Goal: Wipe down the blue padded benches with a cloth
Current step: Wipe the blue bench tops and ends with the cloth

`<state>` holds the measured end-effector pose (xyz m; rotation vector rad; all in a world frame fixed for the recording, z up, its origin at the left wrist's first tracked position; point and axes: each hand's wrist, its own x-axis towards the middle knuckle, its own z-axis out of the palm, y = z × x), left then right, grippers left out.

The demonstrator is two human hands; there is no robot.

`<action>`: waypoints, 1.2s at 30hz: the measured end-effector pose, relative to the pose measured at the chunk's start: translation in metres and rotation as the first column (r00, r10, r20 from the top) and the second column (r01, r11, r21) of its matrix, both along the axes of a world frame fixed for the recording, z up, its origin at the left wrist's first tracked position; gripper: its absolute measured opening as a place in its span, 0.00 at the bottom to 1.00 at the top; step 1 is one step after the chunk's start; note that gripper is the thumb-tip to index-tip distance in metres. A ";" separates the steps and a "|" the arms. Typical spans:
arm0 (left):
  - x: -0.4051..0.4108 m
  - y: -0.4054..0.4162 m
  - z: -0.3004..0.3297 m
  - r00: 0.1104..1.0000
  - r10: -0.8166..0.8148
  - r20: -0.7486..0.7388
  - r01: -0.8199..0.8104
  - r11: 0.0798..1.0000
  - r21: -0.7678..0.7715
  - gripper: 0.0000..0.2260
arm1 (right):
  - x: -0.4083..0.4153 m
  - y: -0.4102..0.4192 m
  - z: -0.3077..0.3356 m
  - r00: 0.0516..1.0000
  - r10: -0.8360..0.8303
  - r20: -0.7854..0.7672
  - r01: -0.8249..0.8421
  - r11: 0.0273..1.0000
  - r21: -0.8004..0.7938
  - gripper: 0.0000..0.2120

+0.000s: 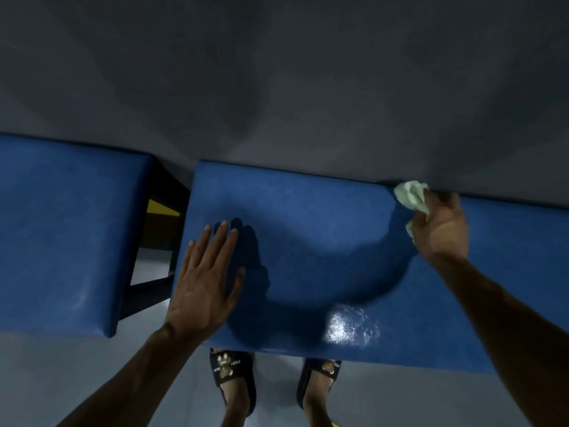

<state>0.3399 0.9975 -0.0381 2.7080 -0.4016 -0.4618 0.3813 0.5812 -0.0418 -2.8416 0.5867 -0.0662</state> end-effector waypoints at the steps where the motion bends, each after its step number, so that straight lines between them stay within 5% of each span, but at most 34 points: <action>1: 0.001 0.004 0.000 1.000 0.003 0.001 -0.003 1.000 0.000 0.31 | 0.002 0.011 0.001 0.999 -0.043 0.008 0.043 0.999 -0.023 0.24; 5: 0.005 0.022 0.003 1.000 0.022 0.003 -0.022 1.000 -0.022 0.31 | 0.014 0.111 -0.011 0.994 -0.044 0.099 0.032 0.992 0.120 0.25; 10: 0.008 0.032 0.004 0.999 0.035 0.005 -0.035 0.998 -0.047 0.30 | 0.048 0.244 -0.007 0.952 0.290 0.099 -0.303 0.939 0.162 0.23; 13: 0.007 0.038 0.004 0.999 0.047 0.000 -0.046 0.996 -0.070 0.30 | 0.054 0.219 -0.002 0.899 0.436 0.022 -0.436 0.893 0.112 0.25; 20: 0.012 0.063 0.000 0.997 0.074 -0.016 -0.075 0.994 -0.081 0.30 | 0.031 0.109 0.002 0.996 0.080 0.027 -0.078 0.995 -0.062 0.21; 25: 0.015 0.081 -0.002 0.996 0.088 -0.015 -0.089 0.994 -0.071 0.30 | 0.046 0.218 -0.015 0.983 -0.102 0.150 0.068 0.975 0.213 0.25; 31: 0.015 0.099 -0.006 0.997 0.079 0.021 -0.079 0.996 -0.040 0.28 | 0.077 0.348 -0.012 0.931 0.328 0.160 -0.355 0.917 0.182 0.22; 33: 0.014 0.102 -0.007 0.996 0.084 0.006 -0.084 0.995 -0.054 0.28 | 0.085 0.330 -0.007 0.857 0.499 0.127 -0.514 0.847 0.137 0.23; 36: 0.013 0.104 -0.007 0.996 0.088 -0.012 -0.088 0.994 -0.060 0.29 | 0.088 0.258 -0.007 0.882 0.464 0.089 -0.469 0.881 0.058 0.24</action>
